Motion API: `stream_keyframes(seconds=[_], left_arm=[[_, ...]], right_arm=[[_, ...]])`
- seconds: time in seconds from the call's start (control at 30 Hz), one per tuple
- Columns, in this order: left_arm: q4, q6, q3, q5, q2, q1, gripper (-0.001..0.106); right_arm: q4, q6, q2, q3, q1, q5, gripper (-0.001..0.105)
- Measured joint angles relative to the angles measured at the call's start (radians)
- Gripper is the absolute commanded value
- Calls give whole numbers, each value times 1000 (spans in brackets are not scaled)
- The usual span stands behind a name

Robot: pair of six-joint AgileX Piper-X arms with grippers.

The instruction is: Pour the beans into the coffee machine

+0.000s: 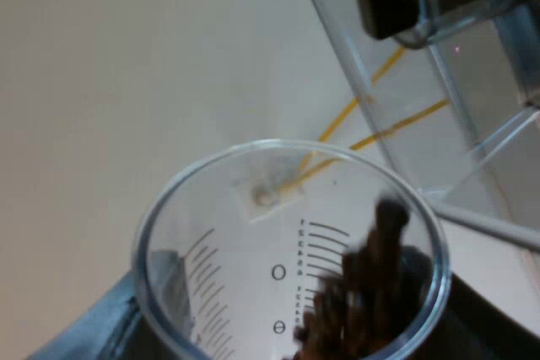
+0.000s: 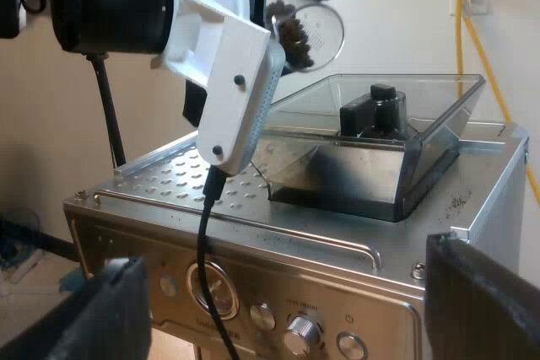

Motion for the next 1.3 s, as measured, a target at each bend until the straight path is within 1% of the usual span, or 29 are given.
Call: stream_keyframes(seconds=[0.03,0.07,0.17,0.37,0.53,0.67,0.77,0.8,0.93,1.03,1.3], left_arm=[[-5,7,0,0,0,0,28],[-30,43,0,0,0,0,28],[-51,72,0,0,0,0,28],[-59,127,0,0,0,0,28],[-86,143,0,0,0,0,28],[-121,177,0,0,-5,0,28],[-134,187,0,0,-10,0,28],[-154,194,0,8,-20,0,28],[-168,198,0,18,-34,0,28],[-185,198,0,18,-39,0,28],[-188,198,0,23,-49,0,28]], right_arm=[[0,0,0,0,0,0,69],[0,0,0,0,0,0,69],[0,0,0,0,0,0,69],[0,0,0,0,0,0,69],[0,0,0,0,0,0,69],[0,0,0,0,0,0,69],[0,0,0,0,0,0,69],[0,0,0,0,0,0,69],[0,0,0,0,0,0,69],[0,15,0,0,0,0,69],[0,22,0,0,0,0,69]])
